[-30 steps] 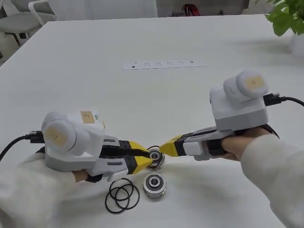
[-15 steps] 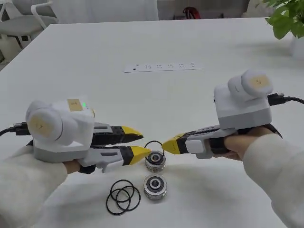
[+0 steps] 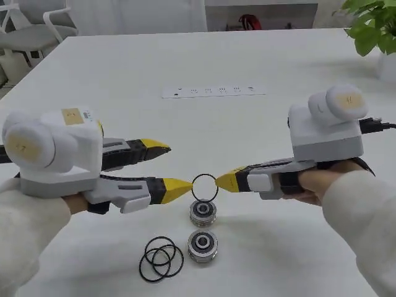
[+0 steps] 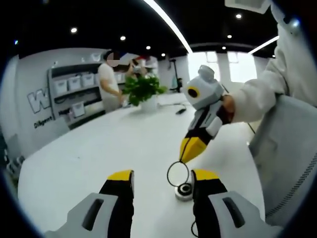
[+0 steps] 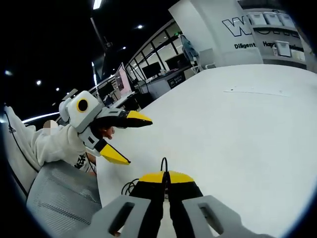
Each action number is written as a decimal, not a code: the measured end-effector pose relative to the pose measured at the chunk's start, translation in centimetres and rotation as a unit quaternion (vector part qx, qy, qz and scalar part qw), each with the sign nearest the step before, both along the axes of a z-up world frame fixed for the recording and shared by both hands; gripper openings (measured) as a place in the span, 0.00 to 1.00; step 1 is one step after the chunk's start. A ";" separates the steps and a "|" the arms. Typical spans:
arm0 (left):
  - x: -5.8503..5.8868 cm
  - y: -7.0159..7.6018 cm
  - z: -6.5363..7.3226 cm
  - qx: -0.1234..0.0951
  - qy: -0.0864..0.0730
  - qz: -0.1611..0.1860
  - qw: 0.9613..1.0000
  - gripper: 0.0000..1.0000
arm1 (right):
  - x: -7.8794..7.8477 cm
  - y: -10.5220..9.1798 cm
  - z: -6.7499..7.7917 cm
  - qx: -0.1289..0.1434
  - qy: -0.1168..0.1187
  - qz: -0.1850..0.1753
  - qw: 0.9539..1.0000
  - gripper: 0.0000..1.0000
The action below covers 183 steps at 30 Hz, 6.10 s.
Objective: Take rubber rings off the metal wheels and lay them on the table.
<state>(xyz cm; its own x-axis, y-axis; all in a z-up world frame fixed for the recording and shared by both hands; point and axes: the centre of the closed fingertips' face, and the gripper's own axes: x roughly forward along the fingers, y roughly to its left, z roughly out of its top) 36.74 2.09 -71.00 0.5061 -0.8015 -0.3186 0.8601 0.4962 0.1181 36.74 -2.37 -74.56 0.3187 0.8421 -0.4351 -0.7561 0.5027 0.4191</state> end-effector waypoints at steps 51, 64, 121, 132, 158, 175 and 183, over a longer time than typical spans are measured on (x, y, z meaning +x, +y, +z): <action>-4.1 5.1 0.7 0.007 0.017 0.045 0.999 1.00 | -0.6 1.5 4.7 0.043 -0.030 0.013 0.999 0.00; -5.0 6.9 -0.1 0.002 0.027 0.075 0.997 1.00 | -1.7 2.8 5.4 0.046 -0.032 0.036 0.998 0.00; -7.7 7.1 -3.0 0.041 0.061 0.060 0.996 1.00 | -7.6 7.7 0.9 -0.022 0.005 0.141 0.990 0.00; -7.7 7.1 -3.6 0.046 0.068 0.058 0.995 1.00 | -7.9 7.7 -0.2 -0.029 0.018 0.142 0.989 0.00; -7.9 6.7 -3.6 0.039 0.073 0.052 0.995 1.00 | -9.2 7.9 -3.4 -0.055 0.054 0.166 0.983 0.00; -8.0 6.8 -3.7 0.040 0.076 0.052 0.995 1.00 | -9.6 7.3 -4.8 -0.076 0.065 0.170 0.980 0.00; -8.0 6.7 -3.8 0.039 0.079 0.051 0.995 1.00 | -9.8 7.3 -5.7 -0.090 0.063 0.173 0.979 0.00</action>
